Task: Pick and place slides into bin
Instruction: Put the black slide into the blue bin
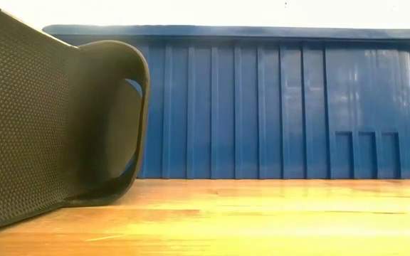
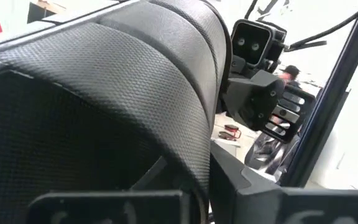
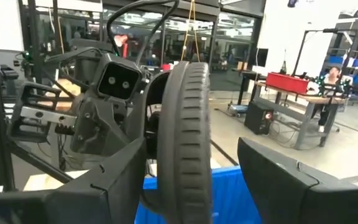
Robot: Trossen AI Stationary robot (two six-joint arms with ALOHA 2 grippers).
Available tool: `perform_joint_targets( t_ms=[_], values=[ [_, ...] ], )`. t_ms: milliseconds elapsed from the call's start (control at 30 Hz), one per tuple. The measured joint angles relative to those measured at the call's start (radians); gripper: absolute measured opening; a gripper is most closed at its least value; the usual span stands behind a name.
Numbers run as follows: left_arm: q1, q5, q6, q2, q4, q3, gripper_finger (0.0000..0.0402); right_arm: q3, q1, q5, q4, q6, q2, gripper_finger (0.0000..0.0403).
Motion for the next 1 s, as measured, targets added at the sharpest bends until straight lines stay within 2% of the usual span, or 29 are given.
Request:
perform_joint_targets(
  t_ms=[200, 367, 733, 867, 1000],
  values=[
    [0.034, 0.094, -0.002, 0.050, 0.009, 0.066, 0.0003, 0.000, -0.007, 0.001, 0.000, -0.002, -0.004, 0.0230],
    [0.063, 0.194, -0.002, 0.091, 0.030, 0.120, 0.0003, 0.000, -0.012, 0.002, -0.006, 0.002, -0.005, 0.0199],
    [0.080, 0.209, 0.001, 0.112, 0.039, 0.147, 0.0003, 0.000, -0.034, 0.020, -0.004, -0.002, -0.011, 0.0051],
    [0.078, 0.214, 0.005, 0.112, 0.061, 0.147, 0.0009, 0.001, -0.045, 0.014, -0.003, 0.008, -0.012, 0.0050],
    [0.078, 0.218, 0.012, 0.111, 0.075, 0.147, 0.0044, 0.001, -0.055, 0.004, -0.008, 0.008, -0.024, 0.0050]
  ],
)
